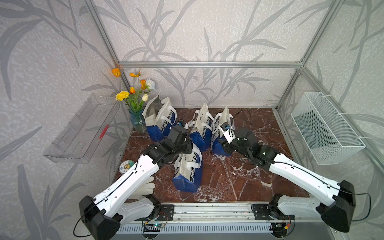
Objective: Open the takeout bag
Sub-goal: Move the takeout bag to the center of the board.
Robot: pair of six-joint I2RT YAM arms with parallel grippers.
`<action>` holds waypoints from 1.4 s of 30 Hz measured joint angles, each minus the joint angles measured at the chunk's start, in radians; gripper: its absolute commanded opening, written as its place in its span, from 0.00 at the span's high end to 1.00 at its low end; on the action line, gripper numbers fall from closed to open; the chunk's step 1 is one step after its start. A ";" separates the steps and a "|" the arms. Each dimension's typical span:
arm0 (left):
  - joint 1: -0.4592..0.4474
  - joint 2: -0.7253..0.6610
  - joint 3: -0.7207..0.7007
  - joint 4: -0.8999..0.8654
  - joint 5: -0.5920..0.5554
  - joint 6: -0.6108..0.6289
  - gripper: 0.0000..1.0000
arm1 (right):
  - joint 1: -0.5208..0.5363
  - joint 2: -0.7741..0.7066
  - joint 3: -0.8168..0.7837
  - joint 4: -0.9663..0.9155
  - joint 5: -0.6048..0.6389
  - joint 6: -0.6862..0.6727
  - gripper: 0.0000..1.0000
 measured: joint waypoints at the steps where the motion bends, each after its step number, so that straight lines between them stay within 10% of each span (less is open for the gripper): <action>1: 0.003 0.008 0.000 0.011 0.000 0.004 1.00 | 0.000 0.000 -0.001 0.003 0.002 0.000 0.43; 27: 0.188 0.419 0.222 0.270 0.036 0.352 1.00 | 0.000 -0.005 -0.081 0.126 0.018 -0.019 0.43; 36: 0.201 0.431 0.235 0.327 0.085 0.419 0.24 | 0.000 -0.003 -0.089 0.130 0.028 -0.027 0.41; 42: 0.197 0.214 0.076 0.357 0.100 0.401 0.20 | 0.000 -0.003 -0.089 0.129 0.024 -0.024 0.40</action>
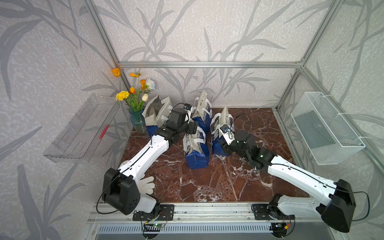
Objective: Open the takeout bag
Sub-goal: Move the takeout bag to the center of the board.
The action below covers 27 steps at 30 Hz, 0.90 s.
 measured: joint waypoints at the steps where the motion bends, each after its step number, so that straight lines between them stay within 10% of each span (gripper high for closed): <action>1: -0.003 -0.055 -0.034 0.003 0.004 -0.006 0.20 | 0.000 0.000 0.000 0.000 -0.004 0.002 0.40; 11: -0.076 -0.494 -0.342 0.023 0.072 -0.109 0.21 | 0.000 -0.002 0.018 -0.035 -0.044 0.013 0.36; 27: -0.313 -0.549 -0.525 0.002 0.035 -0.142 0.29 | 0.000 -0.071 0.031 -0.100 -0.084 0.032 0.33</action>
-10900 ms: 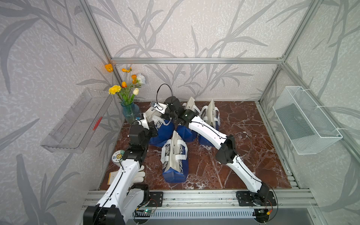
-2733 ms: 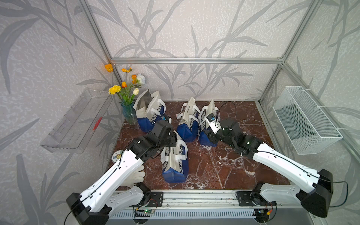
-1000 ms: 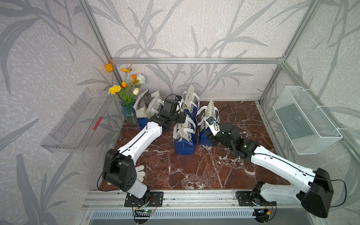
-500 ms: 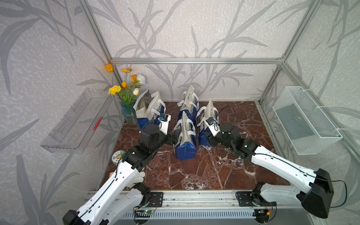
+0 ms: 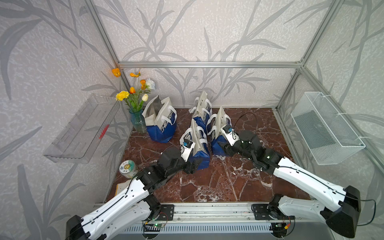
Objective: Open the takeout bag
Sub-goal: Move the takeout bag to the center of the board.
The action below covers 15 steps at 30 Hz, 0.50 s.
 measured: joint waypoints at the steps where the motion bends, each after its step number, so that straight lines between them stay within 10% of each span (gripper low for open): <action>1: -0.001 0.009 -0.003 0.003 -0.030 -0.005 0.31 | 0.000 0.000 0.000 0.000 0.000 0.001 0.33; 15: 0.208 0.115 -0.067 0.145 -0.176 -0.092 0.32 | 0.000 -0.004 -0.013 0.001 -0.002 0.000 0.33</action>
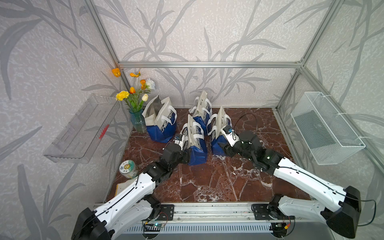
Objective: Open the takeout bag
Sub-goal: Move the takeout bag to the center of the board.
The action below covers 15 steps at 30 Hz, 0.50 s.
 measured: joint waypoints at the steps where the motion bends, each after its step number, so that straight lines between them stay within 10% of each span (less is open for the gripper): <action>1: 0.036 0.005 0.000 0.006 0.011 -0.004 0.32 | 0.000 0.000 0.000 0.001 0.000 0.000 0.33; 15: 0.170 -0.025 -0.003 0.042 0.066 0.013 0.15 | 0.000 0.033 -0.010 0.056 -0.021 -0.018 0.33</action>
